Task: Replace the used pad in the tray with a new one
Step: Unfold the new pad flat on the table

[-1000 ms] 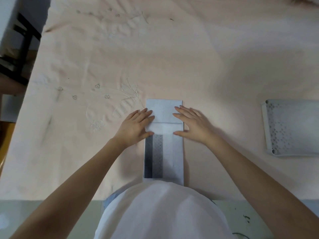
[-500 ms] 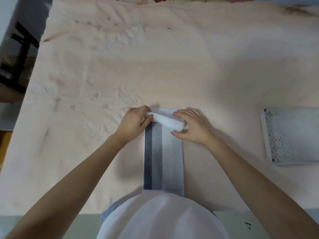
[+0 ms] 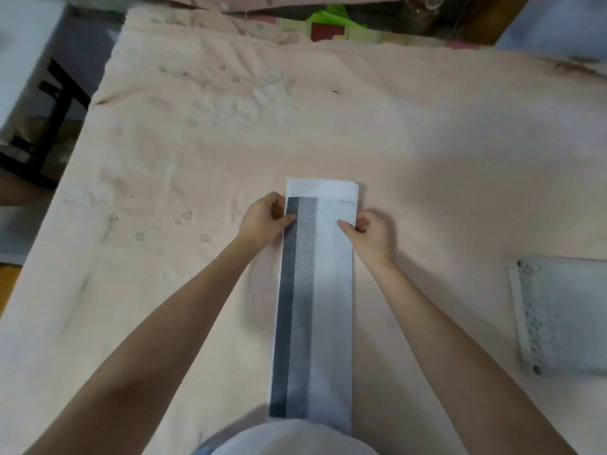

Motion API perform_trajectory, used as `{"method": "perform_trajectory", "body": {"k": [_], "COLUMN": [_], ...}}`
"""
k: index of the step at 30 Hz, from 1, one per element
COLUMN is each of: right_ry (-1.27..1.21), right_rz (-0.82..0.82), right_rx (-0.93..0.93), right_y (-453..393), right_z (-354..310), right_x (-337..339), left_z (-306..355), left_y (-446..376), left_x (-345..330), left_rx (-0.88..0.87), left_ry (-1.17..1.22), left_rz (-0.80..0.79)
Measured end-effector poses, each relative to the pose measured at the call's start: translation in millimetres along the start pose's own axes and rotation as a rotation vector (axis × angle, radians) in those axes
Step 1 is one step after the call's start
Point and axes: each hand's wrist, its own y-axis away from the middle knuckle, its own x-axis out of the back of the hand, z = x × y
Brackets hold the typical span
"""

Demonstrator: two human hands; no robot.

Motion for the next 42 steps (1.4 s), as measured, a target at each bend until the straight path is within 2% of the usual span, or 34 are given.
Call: {"method": "perform_trajectory", "body": {"k": [5,9,12,17,22,26,29,32,37,42], "right_ry": [0.172,0.185,0.241,0.397,0.473,0.316,0.264,0.371,0.372,0.421], "right_rz": [0.051,0.073,0.059,0.019,-0.04,0.015,-0.046,-0.133,-0.194,-0.202], "right_rx": [0.014,-0.029,-0.067,-0.12,-0.133,-0.125,-0.163,-0.181,-0.224,-0.308], "right_y": [-5.4,-6.6,-7.0,-6.2,0.5,31.1,69.0,110.4,169.3,192.6], "right_z": [-3.3,-7.6,-13.9,-19.9,-33.1,-35.4,-30.3,-19.9,5.2,16.7], "right_x": [0.5,0.8,4.8,7.4,10.8,13.1,10.9,7.7,-0.1,0.0], "left_z": [-8.0,-12.6,-9.4,0.7,16.2,31.1,41.3,48.9,53.1,57.8], "left_y": [-12.9,-16.9,-19.4,-22.1,-13.4,4.5,17.5,26.8,39.7,56.5], "left_x": [-9.2,-13.1,-11.1,-6.2,-3.9,-13.8,-28.1,-43.2,-59.8,-65.6], "left_rx": [0.047,0.085,0.132,0.207,0.128,0.005,-0.039,-0.025,0.019,0.071], "left_ry": [-0.147,-0.171,-0.223,-0.436,-0.589,-0.537,-0.543,-0.593,-0.645,-0.659], "left_rz": [-0.01,0.016,0.029,-0.032,-0.03,0.005,-0.055,-0.121,-0.194,-0.211]}}
